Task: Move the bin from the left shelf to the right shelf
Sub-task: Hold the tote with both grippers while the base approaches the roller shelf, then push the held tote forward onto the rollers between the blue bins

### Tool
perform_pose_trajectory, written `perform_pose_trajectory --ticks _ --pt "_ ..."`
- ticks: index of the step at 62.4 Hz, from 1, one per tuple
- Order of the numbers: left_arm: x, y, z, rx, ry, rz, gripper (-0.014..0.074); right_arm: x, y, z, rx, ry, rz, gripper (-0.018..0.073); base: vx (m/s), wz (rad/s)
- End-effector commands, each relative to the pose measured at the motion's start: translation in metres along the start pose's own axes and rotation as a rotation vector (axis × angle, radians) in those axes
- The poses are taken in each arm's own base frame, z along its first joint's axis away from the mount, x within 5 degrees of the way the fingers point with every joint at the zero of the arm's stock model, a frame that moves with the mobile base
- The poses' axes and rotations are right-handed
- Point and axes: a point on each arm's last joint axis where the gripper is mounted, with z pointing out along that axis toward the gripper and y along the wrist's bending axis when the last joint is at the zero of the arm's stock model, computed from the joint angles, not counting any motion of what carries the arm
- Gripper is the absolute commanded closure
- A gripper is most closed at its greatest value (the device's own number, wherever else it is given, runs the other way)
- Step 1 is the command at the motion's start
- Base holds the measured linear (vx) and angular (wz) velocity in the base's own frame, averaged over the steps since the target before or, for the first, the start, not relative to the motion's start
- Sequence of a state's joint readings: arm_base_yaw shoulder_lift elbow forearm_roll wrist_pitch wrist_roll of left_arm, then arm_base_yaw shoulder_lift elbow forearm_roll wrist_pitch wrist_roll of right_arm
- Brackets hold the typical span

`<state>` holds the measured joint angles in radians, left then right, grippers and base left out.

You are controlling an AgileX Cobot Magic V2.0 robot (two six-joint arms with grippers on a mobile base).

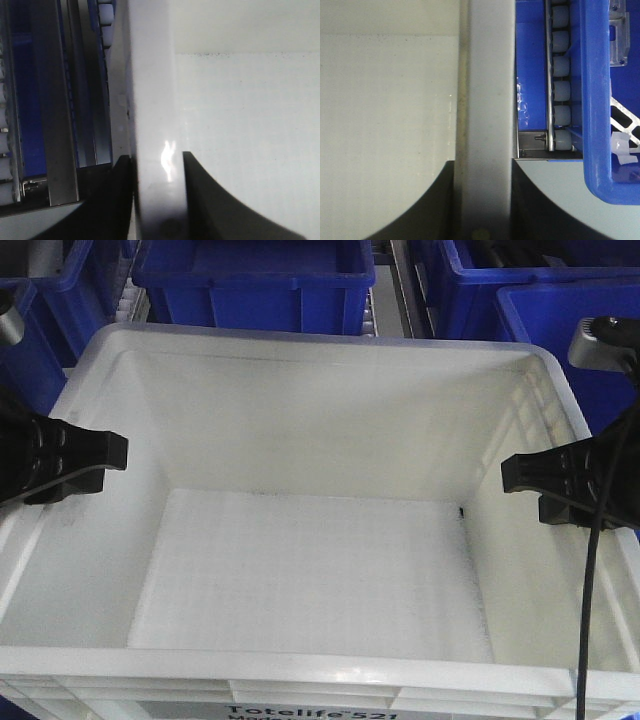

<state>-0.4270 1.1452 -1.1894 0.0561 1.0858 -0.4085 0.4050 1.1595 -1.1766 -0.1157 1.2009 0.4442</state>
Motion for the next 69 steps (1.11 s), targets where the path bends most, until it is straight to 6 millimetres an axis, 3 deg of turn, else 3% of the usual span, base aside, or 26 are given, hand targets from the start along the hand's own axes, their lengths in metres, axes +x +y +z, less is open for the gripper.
perform_pose_trajectory --ticks 1,38,69 --pt "-0.01 0.006 -0.023 -0.037 -0.144 0.064 0.0576 -0.012 -0.018 -0.019 0.138 -0.153 -0.029 0.0561 0.0 0.0" --pt "-0.024 0.008 -0.022 -0.083 -0.278 0.123 0.0576 -0.038 -0.004 -0.02 0.009 -0.416 -0.069 0.0561 0.0 0.0" --pt "-0.043 0.001 0.016 -0.112 -0.287 0.183 0.0576 -0.067 0.011 0.028 0.042 -0.447 -0.171 0.0561 0.0 0.0"
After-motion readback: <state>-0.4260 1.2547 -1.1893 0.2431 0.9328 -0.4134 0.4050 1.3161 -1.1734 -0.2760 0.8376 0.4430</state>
